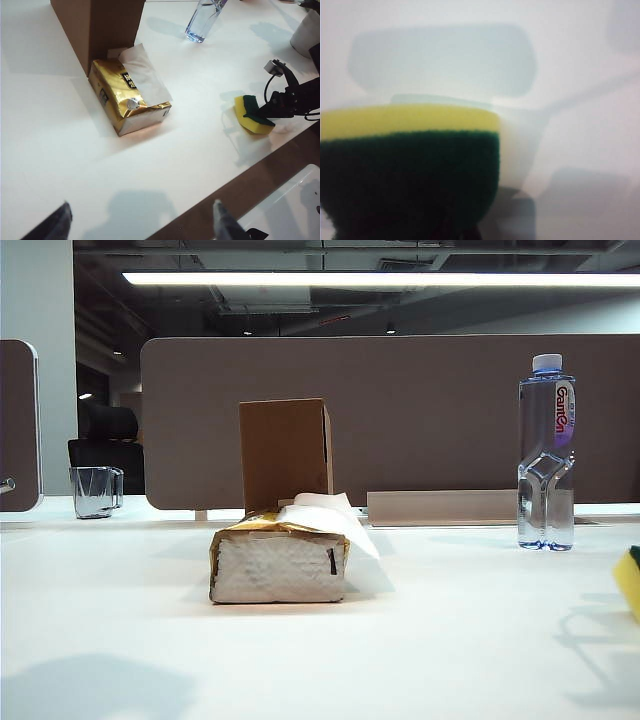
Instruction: Move the sponge from left to right to wipe the table, avoiding obstacles on the table, and finally reaching the bottle of mineral water.
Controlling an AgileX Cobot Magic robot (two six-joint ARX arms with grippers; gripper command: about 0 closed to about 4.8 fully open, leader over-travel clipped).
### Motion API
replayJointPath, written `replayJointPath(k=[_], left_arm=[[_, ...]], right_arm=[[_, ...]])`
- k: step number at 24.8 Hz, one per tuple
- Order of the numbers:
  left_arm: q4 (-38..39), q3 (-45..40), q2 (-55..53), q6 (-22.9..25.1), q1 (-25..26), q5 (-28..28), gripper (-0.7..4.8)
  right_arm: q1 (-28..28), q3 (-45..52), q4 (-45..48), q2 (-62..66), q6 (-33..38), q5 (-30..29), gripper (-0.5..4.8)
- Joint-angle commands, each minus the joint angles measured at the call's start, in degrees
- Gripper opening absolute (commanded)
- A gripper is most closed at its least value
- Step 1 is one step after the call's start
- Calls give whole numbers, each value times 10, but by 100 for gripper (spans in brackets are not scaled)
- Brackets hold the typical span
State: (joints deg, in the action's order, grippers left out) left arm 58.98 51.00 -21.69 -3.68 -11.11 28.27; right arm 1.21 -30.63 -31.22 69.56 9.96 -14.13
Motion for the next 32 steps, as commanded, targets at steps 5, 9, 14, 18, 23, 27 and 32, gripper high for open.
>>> replayJointPath(k=[5,9,14,18,23,27,32], left_arm=[[-15,4,0,0,0,0,366],[-15,4,0,0,0,0,367],[-31,4,0,0,0,0,367],[-40,4,0,0,0,0,367],[-44,4,0,0,0,0,367],[-47,4,0,0,0,0,367],[-48,4,0,0,0,0,367]], right_arm=[[4,11,-5,9,-4,92,-7],[4,11,22,10,-3,91,-7],[4,10,58,24,-3,89,-7],[4,5,89,53,5,76,-7],[4,-52,111,135,5,76,-7],[5,-85,136,174,5,76,-7],[5,-140,135,230,5,74,-7]])
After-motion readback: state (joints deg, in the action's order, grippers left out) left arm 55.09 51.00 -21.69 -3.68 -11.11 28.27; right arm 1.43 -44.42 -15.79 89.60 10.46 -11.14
